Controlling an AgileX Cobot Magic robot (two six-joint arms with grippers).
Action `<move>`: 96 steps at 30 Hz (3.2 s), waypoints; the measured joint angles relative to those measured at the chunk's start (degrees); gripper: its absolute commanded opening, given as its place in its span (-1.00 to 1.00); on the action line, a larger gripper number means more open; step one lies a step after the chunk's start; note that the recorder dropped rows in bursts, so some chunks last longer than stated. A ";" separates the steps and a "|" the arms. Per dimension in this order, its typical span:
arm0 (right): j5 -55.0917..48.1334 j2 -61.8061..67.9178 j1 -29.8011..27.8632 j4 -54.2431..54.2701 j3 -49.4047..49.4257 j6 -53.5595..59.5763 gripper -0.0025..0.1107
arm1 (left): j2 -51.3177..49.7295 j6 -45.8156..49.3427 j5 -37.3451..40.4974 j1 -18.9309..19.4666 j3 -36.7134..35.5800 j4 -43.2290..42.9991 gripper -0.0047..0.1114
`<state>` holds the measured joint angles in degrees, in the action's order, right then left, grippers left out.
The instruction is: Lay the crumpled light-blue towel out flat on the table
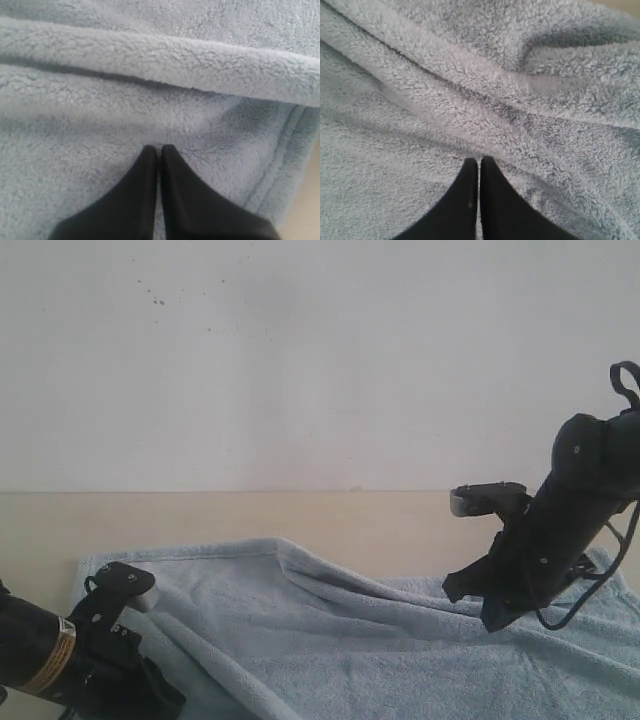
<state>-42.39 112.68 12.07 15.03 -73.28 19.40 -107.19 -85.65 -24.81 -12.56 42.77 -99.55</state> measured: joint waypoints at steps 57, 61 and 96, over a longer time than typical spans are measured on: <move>8.66 3.16 -26.13 10.14 -2.57 11.56 -0.39 | 30.61 10.36 14.71 0.00 -12.80 1.05 -0.85; 9.29 3.39 -26.13 11.14 -2.57 12.93 -0.05 | 29.17 11.59 9.21 0.00 -12.80 7.83 -0.85; 17.14 9.62 -26.13 34.69 -2.57 24.09 -0.96 | 10.59 32.72 -15.74 0.00 -10.87 31.62 -0.85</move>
<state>-25.26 122.31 -14.06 49.72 -75.85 43.48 -96.60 -52.93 -40.56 -12.56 31.89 -67.94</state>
